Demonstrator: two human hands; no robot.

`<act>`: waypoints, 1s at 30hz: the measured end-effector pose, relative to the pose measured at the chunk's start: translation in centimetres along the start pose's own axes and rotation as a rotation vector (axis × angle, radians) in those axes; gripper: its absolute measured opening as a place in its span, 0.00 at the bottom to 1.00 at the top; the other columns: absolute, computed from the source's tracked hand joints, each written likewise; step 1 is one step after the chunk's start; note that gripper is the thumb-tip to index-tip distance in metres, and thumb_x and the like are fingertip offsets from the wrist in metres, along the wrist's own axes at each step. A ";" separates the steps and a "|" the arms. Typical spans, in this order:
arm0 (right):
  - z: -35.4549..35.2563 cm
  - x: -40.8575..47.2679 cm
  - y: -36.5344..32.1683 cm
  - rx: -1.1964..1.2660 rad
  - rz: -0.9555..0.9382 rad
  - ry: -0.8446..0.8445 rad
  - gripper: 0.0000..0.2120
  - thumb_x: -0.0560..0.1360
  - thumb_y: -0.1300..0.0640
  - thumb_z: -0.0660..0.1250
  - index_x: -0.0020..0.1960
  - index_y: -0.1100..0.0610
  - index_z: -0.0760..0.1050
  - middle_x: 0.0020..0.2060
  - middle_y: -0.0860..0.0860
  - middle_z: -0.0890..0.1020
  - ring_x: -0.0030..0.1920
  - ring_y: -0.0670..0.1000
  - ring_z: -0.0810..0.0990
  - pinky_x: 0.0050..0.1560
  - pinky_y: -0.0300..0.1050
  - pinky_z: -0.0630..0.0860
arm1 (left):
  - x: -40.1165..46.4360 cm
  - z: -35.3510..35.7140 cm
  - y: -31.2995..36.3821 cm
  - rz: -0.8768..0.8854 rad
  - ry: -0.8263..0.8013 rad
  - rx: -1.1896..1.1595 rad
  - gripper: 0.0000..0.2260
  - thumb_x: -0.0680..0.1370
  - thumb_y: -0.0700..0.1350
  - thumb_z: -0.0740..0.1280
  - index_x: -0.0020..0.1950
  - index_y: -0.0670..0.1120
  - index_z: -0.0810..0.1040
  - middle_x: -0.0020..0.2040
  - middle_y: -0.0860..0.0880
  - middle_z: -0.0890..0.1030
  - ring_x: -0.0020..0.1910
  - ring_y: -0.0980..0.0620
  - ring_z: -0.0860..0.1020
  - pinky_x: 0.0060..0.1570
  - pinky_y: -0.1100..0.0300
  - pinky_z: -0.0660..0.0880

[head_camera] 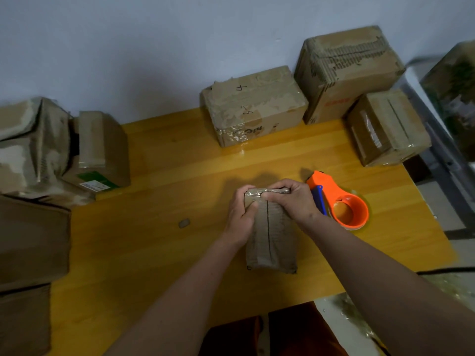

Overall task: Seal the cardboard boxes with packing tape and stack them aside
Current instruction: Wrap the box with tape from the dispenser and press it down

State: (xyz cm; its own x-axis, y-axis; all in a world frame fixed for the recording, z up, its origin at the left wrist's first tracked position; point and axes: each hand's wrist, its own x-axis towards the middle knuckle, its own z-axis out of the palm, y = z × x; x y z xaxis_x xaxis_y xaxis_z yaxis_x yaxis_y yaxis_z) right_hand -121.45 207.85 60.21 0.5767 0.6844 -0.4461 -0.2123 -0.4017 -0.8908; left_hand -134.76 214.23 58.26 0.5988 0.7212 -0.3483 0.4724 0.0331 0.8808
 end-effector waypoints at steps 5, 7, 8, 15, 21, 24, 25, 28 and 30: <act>0.1 0.3 0.4 0.103 0.087 -0.024 0.12 0.69 0.64 0.74 0.37 0.55 0.71 0.33 0.54 0.77 0.33 0.50 0.75 0.36 0.41 0.72 | 0.1 0.5 0.4 -0.130 -0.040 -0.093 0.22 0.69 0.60 0.59 0.62 0.59 0.64 0.64 0.46 0.72 0.64 0.45 0.71 0.65 0.45 0.69; 0.1 0.6 0.9 0.023 0.119 -0.027 0.12 0.69 0.54 0.75 0.40 0.53 0.71 0.38 0.54 0.78 0.38 0.51 0.76 0.40 0.42 0.74 | 0.0 0.3 0.5 -0.153 -0.059 -0.060 0.25 0.71 0.60 0.59 0.67 0.56 0.63 0.66 0.45 0.72 0.65 0.45 0.71 0.66 0.47 0.68; 0.0 0.7 1.1 -0.038 0.144 -0.036 0.17 0.67 0.43 0.75 0.44 0.53 0.73 0.45 0.55 0.79 0.44 0.53 0.78 0.47 0.44 0.76 | 0.0 0.1 0.5 -0.160 -0.074 -0.017 0.26 0.74 0.59 0.58 0.71 0.54 0.62 0.68 0.45 0.71 0.67 0.44 0.69 0.68 0.47 0.66; -0.2 -2.4 1.7 -0.350 0.019 0.065 0.26 0.82 0.47 0.51 0.77 0.57 0.54 0.76 0.52 0.58 0.76 0.50 0.53 0.73 0.39 0.48 | -1.3 0.6 0.3 0.002 0.046 0.253 0.31 0.84 0.51 0.55 0.79 0.47 0.40 0.80 0.49 0.45 0.78 0.52 0.46 0.74 0.60 0.46; -0.7 -1.5 1.0 -0.557 0.087 0.011 0.24 0.83 0.49 0.48 0.76 0.57 0.58 0.74 0.55 0.64 0.74 0.55 0.61 0.68 0.41 0.58 | -1.0 0.8 1.3 -0.110 0.001 0.117 0.26 0.84 0.47 0.56 0.80 0.49 0.50 0.79 0.49 0.58 0.76 0.48 0.59 0.72 0.57 0.58; -1.5 -2.4 0.2 -0.638 0.061 0.077 0.26 0.82 0.48 0.54 0.76 0.60 0.57 0.73 0.59 0.64 0.74 0.57 0.61 0.69 0.45 0.59 | -0.7 -0.6 1.8 -0.265 -0.048 0.233 0.26 0.82 0.55 0.58 0.78 0.48 0.59 0.76 0.46 0.64 0.75 0.43 0.62 0.72 0.48 0.63; -1.7 -2.9 0.1 -0.622 0.034 0.130 0.28 0.81 0.49 0.56 0.76 0.61 0.56 0.73 0.59 0.64 0.74 0.57 0.61 0.70 0.46 0.59 | -1.1 -1.1 1.9 -0.290 -0.030 0.247 0.29 0.81 0.57 0.59 0.79 0.48 0.57 0.77 0.46 0.62 0.76 0.43 0.60 0.73 0.46 0.61; -2.3 -4.4 0.6 -0.572 0.007 0.187 0.30 0.80 0.53 0.61 0.76 0.63 0.54 0.73 0.60 0.63 0.74 0.56 0.62 0.72 0.47 0.59 | -3.4 -2.4 1.5 -0.277 0.046 0.262 0.33 0.79 0.59 0.61 0.80 0.52 0.50 0.79 0.48 0.55 0.77 0.46 0.55 0.73 0.43 0.58; -2.4 -4.9 1.4 -0.581 0.035 0.194 0.29 0.80 0.55 0.62 0.75 0.64 0.56 0.72 0.61 0.66 0.72 0.57 0.65 0.70 0.48 0.61 | -4.9 -2.7 0.9 -0.269 0.020 0.288 0.34 0.79 0.60 0.62 0.80 0.54 0.49 0.79 0.49 0.54 0.77 0.46 0.55 0.73 0.41 0.60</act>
State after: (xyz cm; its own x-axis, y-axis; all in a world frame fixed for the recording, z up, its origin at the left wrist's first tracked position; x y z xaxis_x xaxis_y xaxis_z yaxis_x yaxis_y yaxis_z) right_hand -122.73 202.48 61.38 0.7220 0.5637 -0.4013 0.2001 -0.7253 -0.6587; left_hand -139.01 212.54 61.68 0.4172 0.7268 -0.5456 0.7748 0.0293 0.6315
